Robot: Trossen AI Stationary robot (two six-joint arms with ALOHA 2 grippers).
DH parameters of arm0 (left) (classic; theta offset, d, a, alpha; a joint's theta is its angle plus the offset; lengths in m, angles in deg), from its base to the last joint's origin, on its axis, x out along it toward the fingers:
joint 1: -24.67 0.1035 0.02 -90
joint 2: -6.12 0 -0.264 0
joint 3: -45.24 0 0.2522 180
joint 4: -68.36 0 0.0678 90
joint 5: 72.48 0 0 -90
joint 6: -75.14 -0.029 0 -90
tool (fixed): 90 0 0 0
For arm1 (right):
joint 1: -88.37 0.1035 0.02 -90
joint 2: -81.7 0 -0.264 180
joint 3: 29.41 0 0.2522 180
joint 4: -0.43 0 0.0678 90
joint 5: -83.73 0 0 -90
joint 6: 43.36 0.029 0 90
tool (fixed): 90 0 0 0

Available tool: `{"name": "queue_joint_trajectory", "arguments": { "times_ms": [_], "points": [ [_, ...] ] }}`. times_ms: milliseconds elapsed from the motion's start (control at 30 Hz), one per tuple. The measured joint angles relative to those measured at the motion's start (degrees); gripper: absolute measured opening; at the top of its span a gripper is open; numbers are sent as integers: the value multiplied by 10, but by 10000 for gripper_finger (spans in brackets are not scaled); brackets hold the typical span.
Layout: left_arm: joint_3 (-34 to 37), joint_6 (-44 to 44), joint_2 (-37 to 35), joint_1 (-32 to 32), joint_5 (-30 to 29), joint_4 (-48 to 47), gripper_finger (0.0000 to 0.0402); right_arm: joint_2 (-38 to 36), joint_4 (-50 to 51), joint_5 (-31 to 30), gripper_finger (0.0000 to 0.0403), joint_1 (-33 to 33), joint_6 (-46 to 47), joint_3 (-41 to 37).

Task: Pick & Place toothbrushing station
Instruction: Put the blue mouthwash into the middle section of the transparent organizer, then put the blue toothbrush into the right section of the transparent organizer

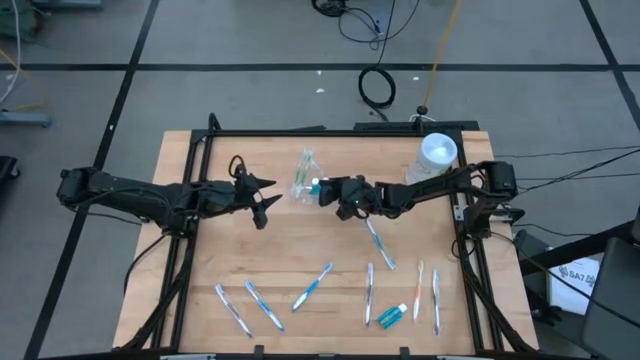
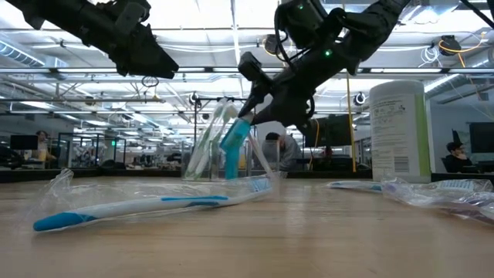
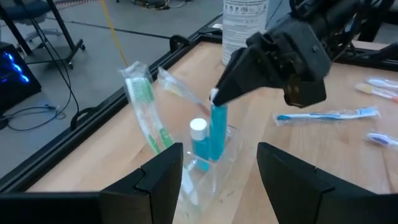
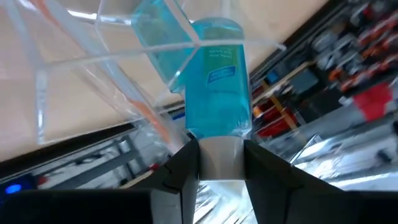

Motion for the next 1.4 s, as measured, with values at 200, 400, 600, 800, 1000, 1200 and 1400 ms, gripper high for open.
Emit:
{"name": "queue_joint_trajectory", "arguments": {
  "times_ms": [200, 400, 600, 800, 1000, 1200, 1400],
  "points": [
    [0, 0, 0, 0, 0, 0, 214, 0, 15, 17, 114, 4, 12, 0],
    [0, 0, 0, 0, 0, 1, 214, 0, 17, 68, 130, 10, 35, 0],
    [0, 0, 0, 0, 0, 1, 214, 0, 15, 91, 143, 10, 87, 0],
    [0, 0, 0, 0, 0, 1, 214, 0, -1, 90, 155, 10, 144, 0],
    [0, 0, 0, 0, 0, -2, 214, -2, -42, 88, 148, 20, 327, 0],
    [0, 1, 0, 0, 0, -10, 214, -24, -36, 88, 145, 72, 528, 0],
    [0, 6, 0, 0, 0, -9, 214, -51, -2, 40, 150, 131, 780, 0]
  ]
}}
